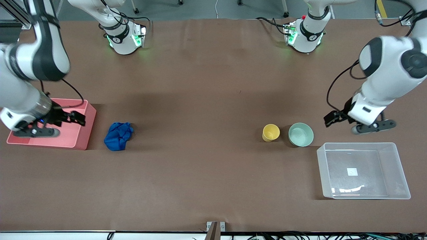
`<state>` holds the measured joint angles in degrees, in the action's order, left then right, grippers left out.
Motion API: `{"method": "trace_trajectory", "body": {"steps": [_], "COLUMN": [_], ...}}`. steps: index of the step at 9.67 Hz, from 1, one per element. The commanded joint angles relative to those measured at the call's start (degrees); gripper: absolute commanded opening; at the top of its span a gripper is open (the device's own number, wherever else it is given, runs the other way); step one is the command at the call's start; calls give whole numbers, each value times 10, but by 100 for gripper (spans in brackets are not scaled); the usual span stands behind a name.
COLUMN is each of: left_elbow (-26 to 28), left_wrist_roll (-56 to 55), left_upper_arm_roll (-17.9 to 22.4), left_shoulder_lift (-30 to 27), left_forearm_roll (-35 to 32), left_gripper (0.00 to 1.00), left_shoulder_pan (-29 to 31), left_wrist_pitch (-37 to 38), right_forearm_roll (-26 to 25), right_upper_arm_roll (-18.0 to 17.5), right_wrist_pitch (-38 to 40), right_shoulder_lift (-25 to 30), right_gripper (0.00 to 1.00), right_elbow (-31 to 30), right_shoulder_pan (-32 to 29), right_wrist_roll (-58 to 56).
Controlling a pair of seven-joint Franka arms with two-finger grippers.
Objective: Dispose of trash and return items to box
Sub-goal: 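Reach the right gripper to the blue cloth while the left gripper reaches the bowl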
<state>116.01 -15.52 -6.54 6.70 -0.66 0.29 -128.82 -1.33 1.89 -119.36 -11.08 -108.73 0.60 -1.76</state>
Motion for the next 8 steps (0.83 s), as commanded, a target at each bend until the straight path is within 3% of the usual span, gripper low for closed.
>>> {"method": "trace_trajectory", "body": {"steps": [1, 5, 7, 8], "left_elbow": [77, 81, 81, 81], "left_wrist_roll": [-4, -5, -5, -5], "left_upper_arm_roll": [-1, -1, -1, -1], "left_shoulder_lift": [44, 152, 177, 183], "left_forearm_roll": [2, 2, 2, 2], "left_gripper": [100, 85, 68, 55], "left_shoulder_pan": [4, 5, 5, 5], "left_wrist_pitch": [-112, -206, -218, -221], "right_forearm_roll": [0, 1, 2, 5], "right_upper_arm_roll": [-5, -5, -6, -6], "right_wrist_pitch": [-60, -120, -183, -185], "right_shoulder_lift": [-60, -135, -155, -161], "right_gripper": [97, 91, 89, 86], "right_elbow": [-10, -15, -44, -44], "right_shoulder_pan": [-7, -8, -9, -3], "right_wrist_roll": [-3, 4, 31, 59]}}
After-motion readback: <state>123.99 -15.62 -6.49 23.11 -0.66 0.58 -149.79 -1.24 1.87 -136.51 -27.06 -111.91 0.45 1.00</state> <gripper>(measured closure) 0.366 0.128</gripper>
